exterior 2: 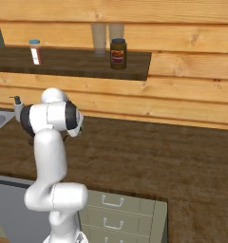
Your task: Pick up the sponge from the counter and clean the cutting board by briefly scrubbing or pressing down on the cutting board. Once finished, release the sponge.
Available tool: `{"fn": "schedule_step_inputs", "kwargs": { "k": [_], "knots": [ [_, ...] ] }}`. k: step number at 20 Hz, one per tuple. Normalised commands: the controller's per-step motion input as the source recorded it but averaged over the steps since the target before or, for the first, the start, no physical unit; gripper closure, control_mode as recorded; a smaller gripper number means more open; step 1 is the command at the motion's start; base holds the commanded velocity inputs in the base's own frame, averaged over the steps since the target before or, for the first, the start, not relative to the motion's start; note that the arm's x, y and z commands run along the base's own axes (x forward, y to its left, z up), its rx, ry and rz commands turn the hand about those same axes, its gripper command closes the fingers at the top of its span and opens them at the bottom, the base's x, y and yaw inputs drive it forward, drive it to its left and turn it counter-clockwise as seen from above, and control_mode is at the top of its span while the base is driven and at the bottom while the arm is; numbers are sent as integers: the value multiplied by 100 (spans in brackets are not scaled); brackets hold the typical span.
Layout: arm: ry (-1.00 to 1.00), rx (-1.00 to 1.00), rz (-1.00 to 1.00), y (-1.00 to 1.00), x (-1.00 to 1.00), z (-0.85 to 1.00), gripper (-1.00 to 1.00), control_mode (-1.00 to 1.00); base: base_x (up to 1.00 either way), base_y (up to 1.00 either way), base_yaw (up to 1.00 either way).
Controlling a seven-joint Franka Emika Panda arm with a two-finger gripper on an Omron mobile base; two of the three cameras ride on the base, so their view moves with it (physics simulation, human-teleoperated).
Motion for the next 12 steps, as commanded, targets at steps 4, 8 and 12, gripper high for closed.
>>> {"fn": "schedule_step_inputs", "kwargs": {
  "k": [4,8,12],
  "knots": [
    [-6,16,-5,-60,-88,43,100,-100,0,0,0],
    [-2,24,-10,-79,-47,100,100,-100,0,0,0],
    [0,11,-6,-49,-22,29,100,-100,0,0,0]
  ]
}}
